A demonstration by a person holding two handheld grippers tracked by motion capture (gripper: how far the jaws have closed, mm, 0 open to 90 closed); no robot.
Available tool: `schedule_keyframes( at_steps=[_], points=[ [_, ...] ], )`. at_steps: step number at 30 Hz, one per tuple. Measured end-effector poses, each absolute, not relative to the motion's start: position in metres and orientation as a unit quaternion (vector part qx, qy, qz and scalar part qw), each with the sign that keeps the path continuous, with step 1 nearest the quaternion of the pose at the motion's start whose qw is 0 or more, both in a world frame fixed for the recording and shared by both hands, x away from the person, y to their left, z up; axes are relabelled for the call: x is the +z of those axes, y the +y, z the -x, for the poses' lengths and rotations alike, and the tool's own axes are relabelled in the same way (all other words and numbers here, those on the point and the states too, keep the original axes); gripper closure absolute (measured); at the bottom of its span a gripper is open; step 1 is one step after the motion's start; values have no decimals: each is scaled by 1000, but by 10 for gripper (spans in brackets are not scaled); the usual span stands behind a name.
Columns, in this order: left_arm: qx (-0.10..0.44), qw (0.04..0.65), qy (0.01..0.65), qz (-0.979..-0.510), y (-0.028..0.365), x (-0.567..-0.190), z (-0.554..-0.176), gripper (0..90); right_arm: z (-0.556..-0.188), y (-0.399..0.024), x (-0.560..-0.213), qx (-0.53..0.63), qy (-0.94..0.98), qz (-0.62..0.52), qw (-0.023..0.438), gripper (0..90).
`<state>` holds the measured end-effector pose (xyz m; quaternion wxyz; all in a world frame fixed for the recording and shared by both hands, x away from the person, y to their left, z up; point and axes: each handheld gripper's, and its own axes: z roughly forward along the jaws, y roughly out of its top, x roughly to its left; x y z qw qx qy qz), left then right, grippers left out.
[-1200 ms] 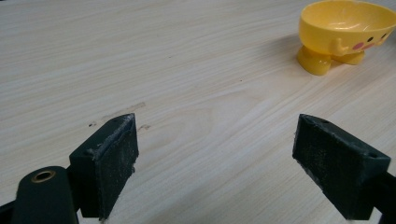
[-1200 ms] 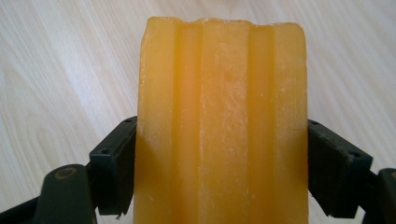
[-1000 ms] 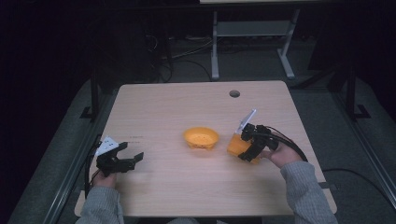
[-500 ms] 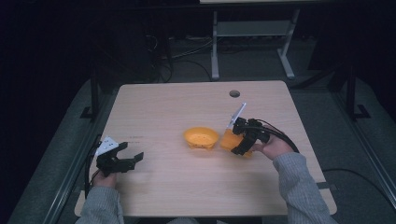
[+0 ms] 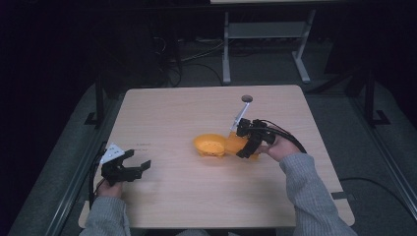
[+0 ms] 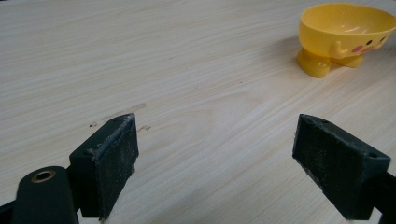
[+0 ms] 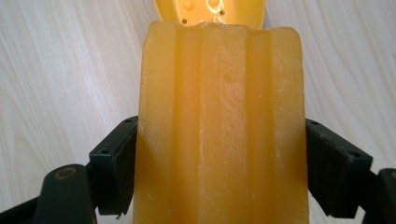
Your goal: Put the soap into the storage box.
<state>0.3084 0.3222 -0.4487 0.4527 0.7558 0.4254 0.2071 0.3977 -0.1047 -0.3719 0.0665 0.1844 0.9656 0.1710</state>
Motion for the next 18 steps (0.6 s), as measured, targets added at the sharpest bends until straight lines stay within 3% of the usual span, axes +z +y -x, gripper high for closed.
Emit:
schedule_keyframes(
  at_steps=[18],
  points=[
    [207,456,425,-754,322,-449,-309,138,-413,-83,-367,169,970,-168,58,212]
  ],
)
